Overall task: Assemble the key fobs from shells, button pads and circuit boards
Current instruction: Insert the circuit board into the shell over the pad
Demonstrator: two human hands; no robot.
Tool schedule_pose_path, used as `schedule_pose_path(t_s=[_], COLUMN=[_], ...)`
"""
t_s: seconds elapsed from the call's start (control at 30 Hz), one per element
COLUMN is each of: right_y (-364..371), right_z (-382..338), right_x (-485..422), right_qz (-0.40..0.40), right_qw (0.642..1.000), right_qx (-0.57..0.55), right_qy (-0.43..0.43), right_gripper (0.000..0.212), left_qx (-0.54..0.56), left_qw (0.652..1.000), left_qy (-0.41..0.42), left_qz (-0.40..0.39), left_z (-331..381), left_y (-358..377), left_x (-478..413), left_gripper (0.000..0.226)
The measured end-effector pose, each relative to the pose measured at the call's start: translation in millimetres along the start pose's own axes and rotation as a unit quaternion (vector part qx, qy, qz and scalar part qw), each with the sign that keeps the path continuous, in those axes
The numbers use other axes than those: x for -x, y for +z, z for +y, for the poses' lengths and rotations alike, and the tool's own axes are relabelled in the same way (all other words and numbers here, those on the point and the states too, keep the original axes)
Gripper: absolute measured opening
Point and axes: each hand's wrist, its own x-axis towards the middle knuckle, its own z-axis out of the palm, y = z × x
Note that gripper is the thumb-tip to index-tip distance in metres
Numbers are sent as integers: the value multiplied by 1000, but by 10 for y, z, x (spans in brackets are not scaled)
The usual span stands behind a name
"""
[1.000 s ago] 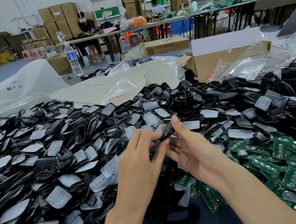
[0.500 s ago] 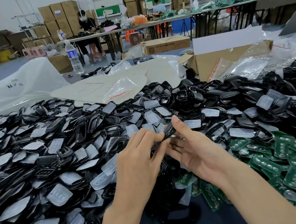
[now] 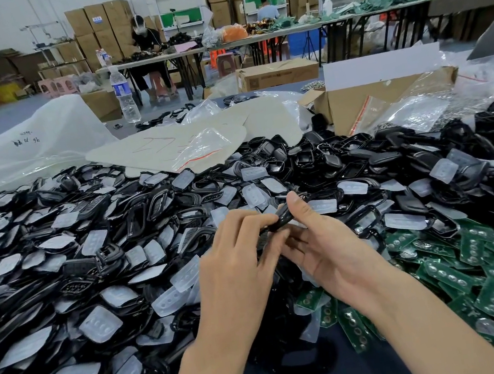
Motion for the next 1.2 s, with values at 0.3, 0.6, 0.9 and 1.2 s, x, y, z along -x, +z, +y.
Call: schedule_pose_path(t_s=[0.3,0.6,0.9,1.2], right_y=[65,42,-10,-62], right_z=[72,48,23,-96], right_x=[12,-2,-6,34], right_qz=[-15,-10,-32,-62], right_qw=[1000,999,997,982], right_qx=[11,28,39,128], right_qy=[-21,-29,-57,-124], right_gripper=[31,24,33,47], left_qx=[9,21,105,534], left_qw=[1000,999,989,699], left_qy=[9,19,-102,-460], left_qz=[15,18,-23,-116], left_z=[-4,-11,68,101], left_y=[22,-13,-23,-86], left_x=[-1,-31,-44,-184], left_gripper=[13,10,14,43])
